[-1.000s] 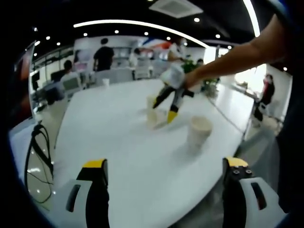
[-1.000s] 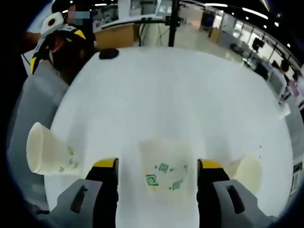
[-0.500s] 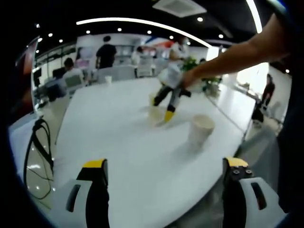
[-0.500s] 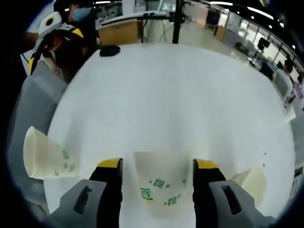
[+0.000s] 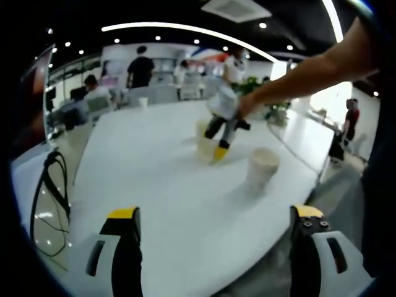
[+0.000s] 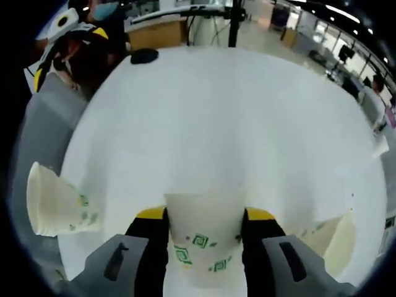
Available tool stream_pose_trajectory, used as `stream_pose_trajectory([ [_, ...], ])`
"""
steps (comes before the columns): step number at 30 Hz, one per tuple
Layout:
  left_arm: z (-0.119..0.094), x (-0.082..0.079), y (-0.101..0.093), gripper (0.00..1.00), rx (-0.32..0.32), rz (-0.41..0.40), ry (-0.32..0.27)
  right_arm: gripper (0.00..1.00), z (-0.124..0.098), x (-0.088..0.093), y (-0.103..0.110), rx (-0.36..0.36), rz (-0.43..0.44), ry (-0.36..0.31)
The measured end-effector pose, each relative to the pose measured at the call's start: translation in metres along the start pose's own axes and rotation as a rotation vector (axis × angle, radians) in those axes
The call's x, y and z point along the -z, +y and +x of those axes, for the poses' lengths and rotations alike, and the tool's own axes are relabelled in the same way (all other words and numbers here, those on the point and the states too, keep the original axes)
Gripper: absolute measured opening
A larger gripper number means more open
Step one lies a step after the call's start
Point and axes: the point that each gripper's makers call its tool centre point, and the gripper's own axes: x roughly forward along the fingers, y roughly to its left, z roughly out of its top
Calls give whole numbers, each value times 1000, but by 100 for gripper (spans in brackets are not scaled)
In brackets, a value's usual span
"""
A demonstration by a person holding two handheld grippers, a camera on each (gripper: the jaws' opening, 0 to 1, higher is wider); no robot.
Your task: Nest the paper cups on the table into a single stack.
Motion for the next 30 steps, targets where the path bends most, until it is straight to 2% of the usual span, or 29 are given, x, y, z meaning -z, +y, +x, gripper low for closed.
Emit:
stream_pose_trajectory([
  [4,1,0,-1,98,5,-1,-2,43,-2,3,-4,20,-1,5],
  [10,1,1,-1,98,10,-2,-1,42,-7,-3,-8,32,35,-32],
  [18,1,-2,-1,98,11,4,-4,42,-18,-22,-19,94,84,-127],
  [28,2,-3,-3,98,17,10,-5,40,-32,-31,-31,147,119,-194],
  [30,3,-3,-5,98,20,12,-6,40,-37,-36,-34,161,138,-228],
])
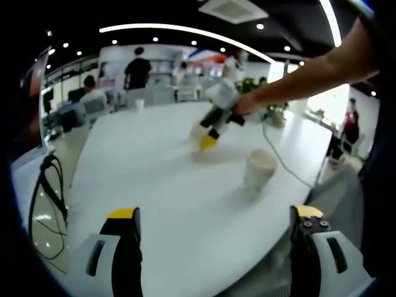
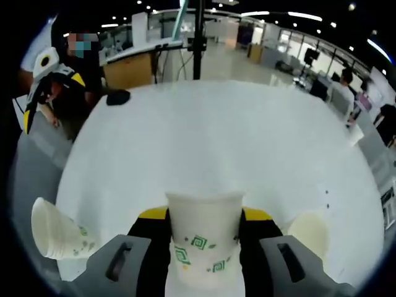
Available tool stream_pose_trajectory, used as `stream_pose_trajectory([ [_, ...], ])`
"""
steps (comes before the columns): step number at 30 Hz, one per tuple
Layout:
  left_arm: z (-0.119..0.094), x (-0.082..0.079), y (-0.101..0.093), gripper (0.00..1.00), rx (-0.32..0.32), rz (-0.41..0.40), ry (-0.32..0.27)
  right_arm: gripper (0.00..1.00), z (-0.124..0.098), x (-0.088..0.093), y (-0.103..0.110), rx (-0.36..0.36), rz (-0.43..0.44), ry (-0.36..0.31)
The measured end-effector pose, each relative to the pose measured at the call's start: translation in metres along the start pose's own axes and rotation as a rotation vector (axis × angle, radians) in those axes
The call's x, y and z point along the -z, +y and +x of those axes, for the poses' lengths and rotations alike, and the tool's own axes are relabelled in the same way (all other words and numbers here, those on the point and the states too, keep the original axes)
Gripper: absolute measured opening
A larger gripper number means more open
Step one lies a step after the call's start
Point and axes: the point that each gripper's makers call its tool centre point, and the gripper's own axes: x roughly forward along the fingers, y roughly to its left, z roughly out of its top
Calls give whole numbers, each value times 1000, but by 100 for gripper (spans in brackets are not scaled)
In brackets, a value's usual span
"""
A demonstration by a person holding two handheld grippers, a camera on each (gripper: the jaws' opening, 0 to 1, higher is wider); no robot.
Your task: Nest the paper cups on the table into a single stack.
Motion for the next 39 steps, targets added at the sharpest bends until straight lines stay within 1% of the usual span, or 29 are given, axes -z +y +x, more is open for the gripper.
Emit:
stream_pose_trajectory([
  [3,1,-1,0,98,4,4,0,40,-5,-12,-6,29,45,-70],
  [5,1,-2,0,98,4,6,-2,39,-8,-17,-10,50,63,-103],
  [7,1,-2,1,98,5,8,-2,39,-13,-25,-16,77,120,-148],
  [9,1,-2,1,98,5,9,-2,39,-23,-38,-23,114,151,-216],
  [12,2,0,2,98,6,10,0,39,-34,-51,-34,165,187,-288],
  [13,2,0,2,98,7,11,0,39,-36,-53,-36,172,191,-298],
  [15,2,0,2,98,11,11,0,38,-46,-64,-42,205,212,-356],
  [16,3,0,2,98,12,13,1,38,-52,-69,-47,231,222,-396],
  [17,3,-1,2,98,12,14,0,38,-57,-72,-49,250,218,-419],
  [18,4,-1,2,98,12,14,-3,38,-63,-78,-50,266,230,-457],
  [20,4,-3,2,98,13,17,-6,38,-72,-84,-51,287,235,-505],
  [22,4,-4,2,98,14,20,-6,38,-77,-85,-51,301,235,-522],
  [25,4,-4,2,98,12,20,-7,38,-90,-90,-56,328,279,-591],
  [27,4,-4,1,98,12,21,-5,38,-98,-91,-59,351,277,-606],
  [29,4,-4,-1,98,16,22,-6,38,-104,-90,-62,364,297,-624],
  [33,5,-5,-4,98,20,26,-6,37,-116,-92,-62,406,296,-651],
  [36,5,-6,-4,98,22,28,-8,37,-123,-94,-62,422,312,-670],
  [39,5,-7,-3,98,21,31,-7,36,-125,-94,-63,431,315,-678],
])
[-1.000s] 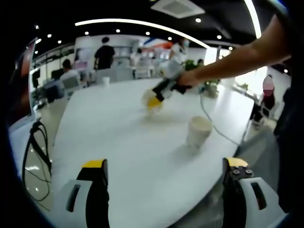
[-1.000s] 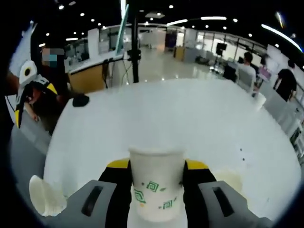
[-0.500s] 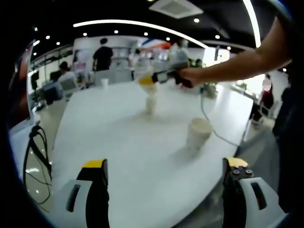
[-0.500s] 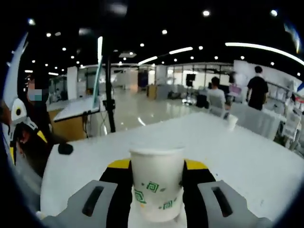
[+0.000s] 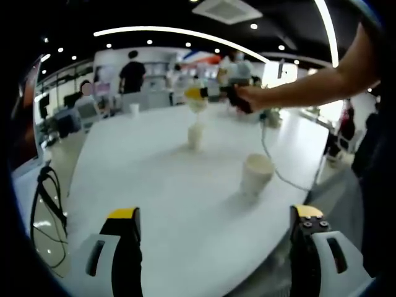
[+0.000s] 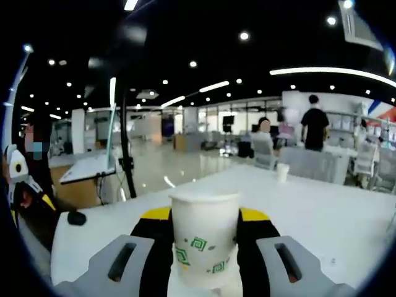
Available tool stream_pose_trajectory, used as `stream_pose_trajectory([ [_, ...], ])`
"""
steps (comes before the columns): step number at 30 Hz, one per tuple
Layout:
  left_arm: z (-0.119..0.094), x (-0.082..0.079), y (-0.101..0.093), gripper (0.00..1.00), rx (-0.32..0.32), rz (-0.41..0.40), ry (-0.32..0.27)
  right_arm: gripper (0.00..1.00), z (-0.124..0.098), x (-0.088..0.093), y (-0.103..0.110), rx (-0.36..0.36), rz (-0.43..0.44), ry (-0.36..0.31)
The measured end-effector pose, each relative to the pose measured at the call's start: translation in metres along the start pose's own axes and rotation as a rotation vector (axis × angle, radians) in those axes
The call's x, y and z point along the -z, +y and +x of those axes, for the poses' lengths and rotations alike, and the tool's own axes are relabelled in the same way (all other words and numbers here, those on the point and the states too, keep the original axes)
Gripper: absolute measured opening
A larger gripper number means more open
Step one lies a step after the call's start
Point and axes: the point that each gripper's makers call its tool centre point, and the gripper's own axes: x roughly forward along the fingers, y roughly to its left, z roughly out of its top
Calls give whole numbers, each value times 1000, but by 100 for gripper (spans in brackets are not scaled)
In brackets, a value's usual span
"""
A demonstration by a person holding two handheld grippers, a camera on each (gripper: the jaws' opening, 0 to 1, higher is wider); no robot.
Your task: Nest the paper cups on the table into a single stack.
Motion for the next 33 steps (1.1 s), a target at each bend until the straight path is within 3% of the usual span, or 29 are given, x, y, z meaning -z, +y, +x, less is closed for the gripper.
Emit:
stream_pose_trajectory([
  [10,1,-3,1,98,0,3,-4,36,-4,-7,0,8,9,-17],
  [33,4,-12,-7,98,11,19,-18,36,-20,-1,-1,4,31,-48],
])
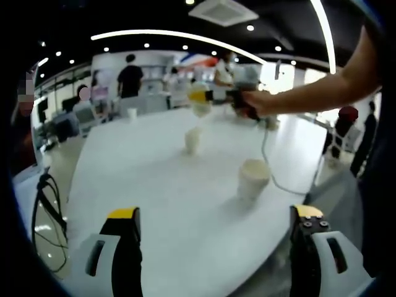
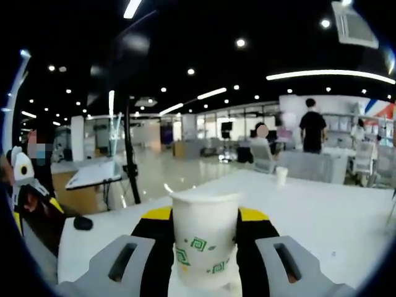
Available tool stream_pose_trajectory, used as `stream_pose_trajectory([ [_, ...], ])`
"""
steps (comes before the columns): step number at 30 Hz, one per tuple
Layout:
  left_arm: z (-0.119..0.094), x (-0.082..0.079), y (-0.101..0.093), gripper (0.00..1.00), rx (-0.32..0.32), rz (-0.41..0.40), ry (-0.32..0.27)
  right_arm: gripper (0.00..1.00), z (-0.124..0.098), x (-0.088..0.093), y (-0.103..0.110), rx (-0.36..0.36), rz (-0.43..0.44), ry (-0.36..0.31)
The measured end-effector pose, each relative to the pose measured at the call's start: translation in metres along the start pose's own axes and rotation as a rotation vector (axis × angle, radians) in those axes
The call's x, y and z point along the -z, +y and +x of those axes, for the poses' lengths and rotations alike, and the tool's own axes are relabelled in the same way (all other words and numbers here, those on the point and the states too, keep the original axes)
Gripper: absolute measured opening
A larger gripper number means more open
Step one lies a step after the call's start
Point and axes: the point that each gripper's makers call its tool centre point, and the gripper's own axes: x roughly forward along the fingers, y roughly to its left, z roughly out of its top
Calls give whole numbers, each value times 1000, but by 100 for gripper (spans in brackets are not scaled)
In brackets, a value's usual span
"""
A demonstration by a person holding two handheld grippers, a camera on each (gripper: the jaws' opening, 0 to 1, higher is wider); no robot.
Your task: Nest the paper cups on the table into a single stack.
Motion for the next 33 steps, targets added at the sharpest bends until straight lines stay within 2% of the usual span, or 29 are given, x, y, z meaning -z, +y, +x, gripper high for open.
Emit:
stream_pose_trajectory([
  [20,2,-5,-4,98,4,3,-13,35,-17,6,17,-6,1,-7],
  [33,0,-1,-9,98,9,5,-14,35,-29,6,24,0,9,-8],
])
